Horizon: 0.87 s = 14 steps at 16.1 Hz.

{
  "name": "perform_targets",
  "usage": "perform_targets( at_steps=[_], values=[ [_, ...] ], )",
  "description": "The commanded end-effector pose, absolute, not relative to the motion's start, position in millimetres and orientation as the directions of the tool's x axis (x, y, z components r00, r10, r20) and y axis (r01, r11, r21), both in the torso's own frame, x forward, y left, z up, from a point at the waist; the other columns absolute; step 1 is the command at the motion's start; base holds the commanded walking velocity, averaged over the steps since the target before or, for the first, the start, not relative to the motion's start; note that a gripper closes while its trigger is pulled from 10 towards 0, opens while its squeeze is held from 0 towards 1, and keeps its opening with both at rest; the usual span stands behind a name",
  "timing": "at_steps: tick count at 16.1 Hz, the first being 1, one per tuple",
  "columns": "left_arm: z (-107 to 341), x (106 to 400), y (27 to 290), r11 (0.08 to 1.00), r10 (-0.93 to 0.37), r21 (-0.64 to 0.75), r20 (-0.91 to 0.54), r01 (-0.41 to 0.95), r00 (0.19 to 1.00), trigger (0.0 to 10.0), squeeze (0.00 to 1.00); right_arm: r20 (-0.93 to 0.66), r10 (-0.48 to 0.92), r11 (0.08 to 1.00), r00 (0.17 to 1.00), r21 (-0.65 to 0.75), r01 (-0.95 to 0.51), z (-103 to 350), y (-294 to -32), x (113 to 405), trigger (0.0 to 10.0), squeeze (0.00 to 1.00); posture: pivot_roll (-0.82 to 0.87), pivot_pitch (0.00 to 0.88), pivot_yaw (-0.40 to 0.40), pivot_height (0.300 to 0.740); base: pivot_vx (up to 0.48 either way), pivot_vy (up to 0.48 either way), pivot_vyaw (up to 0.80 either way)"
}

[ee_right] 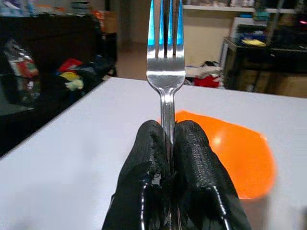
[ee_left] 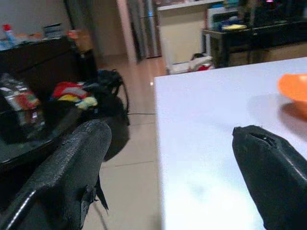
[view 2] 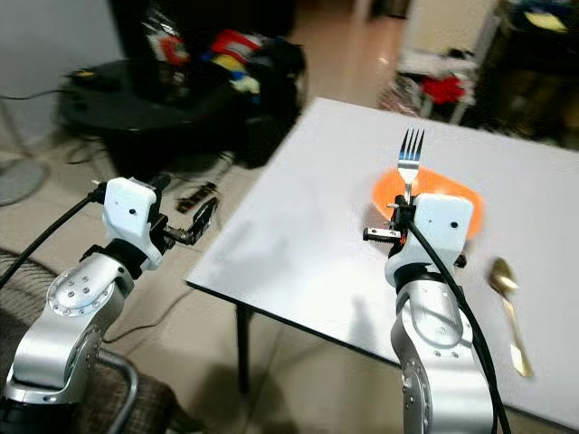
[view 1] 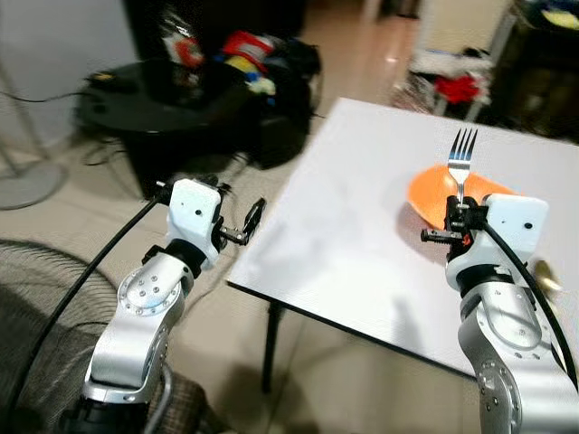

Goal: Setting the table

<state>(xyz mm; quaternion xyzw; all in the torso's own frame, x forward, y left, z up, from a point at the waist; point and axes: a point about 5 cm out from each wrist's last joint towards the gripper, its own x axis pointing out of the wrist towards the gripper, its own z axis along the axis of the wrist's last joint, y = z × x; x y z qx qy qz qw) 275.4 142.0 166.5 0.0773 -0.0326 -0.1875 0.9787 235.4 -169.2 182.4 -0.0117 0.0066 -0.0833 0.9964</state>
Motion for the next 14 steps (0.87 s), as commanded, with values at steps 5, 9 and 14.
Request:
perform_targets(
  at_steps=[5, 9, 14],
  values=[
    [167, 278, 142, 0.921, -0.367, 0.149, 0.031, 0.359, 0.93, 10.0, 0.0, -0.049, -0.115, 0.993, 0.992, -0.007, 0.115, 180, -168, 237, 10.0, 0.0, 0.02, 0.0, 0.036, 0.74, 0.0, -0.288, -0.48],
    [162, 276, 141, 0.898, -0.409, 0.173, -0.01, 0.405, 0.912, 10.0, 0.0, -0.191, -0.007, 1.0, 0.982, 0.01, 0.009, 163, -163, 246, 10.0, 0.0, 0.02, 0.0, 0.048, 0.74, 0.0, 0.0, 0.0],
    [157, 278, 144, 0.889, -0.412, 0.192, -0.063, 0.416, 0.909, 10.0, 0.0, -0.286, 0.143, 0.988, 0.948, 0.101, -0.119, 153, -148, 255, 10.0, 0.0, 0.02, 0.0, 0.056, 0.74, 0.0, 0.0, 0.0]
  ],
)
